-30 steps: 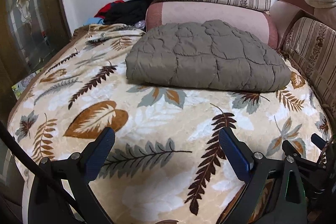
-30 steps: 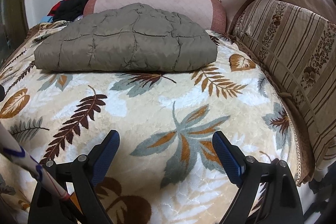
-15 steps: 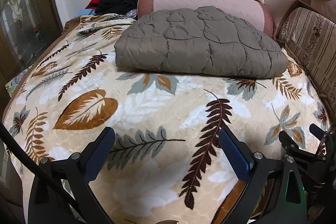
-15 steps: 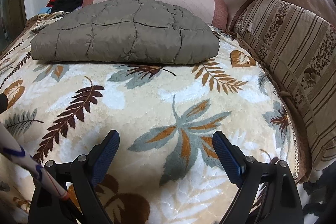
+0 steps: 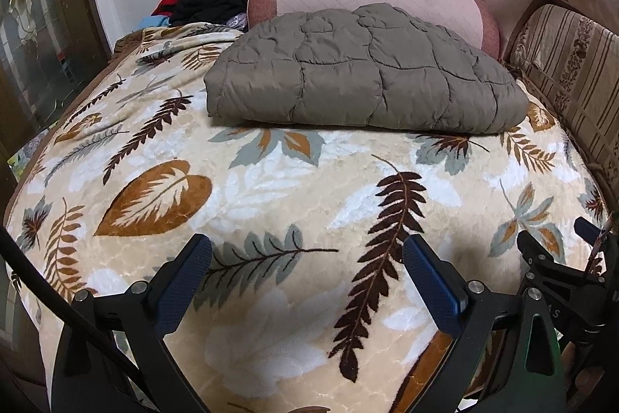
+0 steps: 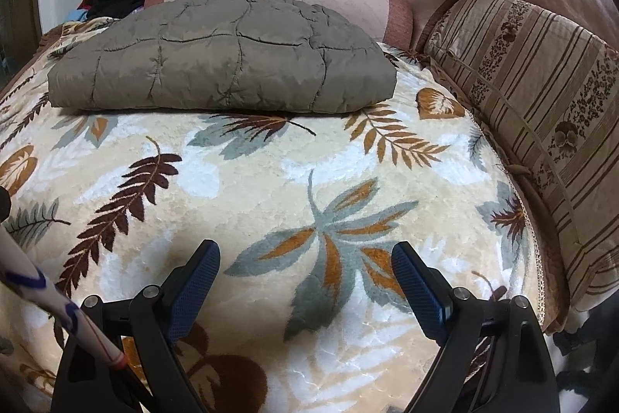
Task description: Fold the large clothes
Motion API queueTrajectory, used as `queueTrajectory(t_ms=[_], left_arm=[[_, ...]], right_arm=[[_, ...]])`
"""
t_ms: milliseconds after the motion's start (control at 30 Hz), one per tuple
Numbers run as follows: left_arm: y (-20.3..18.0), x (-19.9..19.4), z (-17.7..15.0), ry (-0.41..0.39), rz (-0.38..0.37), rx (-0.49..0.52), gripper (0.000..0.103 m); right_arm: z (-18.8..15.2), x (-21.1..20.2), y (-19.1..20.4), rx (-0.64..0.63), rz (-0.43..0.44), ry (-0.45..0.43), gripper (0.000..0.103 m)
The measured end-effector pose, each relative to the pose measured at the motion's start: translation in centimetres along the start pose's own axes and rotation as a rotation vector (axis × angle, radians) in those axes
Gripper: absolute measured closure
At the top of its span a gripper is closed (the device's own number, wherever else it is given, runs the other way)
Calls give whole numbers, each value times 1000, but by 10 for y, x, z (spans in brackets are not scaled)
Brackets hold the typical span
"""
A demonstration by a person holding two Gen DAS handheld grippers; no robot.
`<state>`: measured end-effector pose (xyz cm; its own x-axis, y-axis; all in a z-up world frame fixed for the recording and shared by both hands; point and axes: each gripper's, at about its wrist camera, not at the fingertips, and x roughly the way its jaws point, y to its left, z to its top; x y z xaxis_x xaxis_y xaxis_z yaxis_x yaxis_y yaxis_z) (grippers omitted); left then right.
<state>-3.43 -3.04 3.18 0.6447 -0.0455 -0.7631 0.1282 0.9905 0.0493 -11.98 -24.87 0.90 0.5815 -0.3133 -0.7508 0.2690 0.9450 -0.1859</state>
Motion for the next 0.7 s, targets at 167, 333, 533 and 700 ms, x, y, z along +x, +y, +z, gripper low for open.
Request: queueTrajectory(t_ms=[167,333,533,700], left_arm=[[1,2,-2,3,4,4,4],[0,2,-2,4,2,2,4],[-1,3,-5,7,2,7,4],[0,5,-6,13,-2,9,4]], right_arm=[[-1,1,4,-28,-29,5,10],[-2,3,5,-35,-27,23,10],[-4,6,5,-38,-32,36,9],[-4,8,6,-37,-30,47,9]])
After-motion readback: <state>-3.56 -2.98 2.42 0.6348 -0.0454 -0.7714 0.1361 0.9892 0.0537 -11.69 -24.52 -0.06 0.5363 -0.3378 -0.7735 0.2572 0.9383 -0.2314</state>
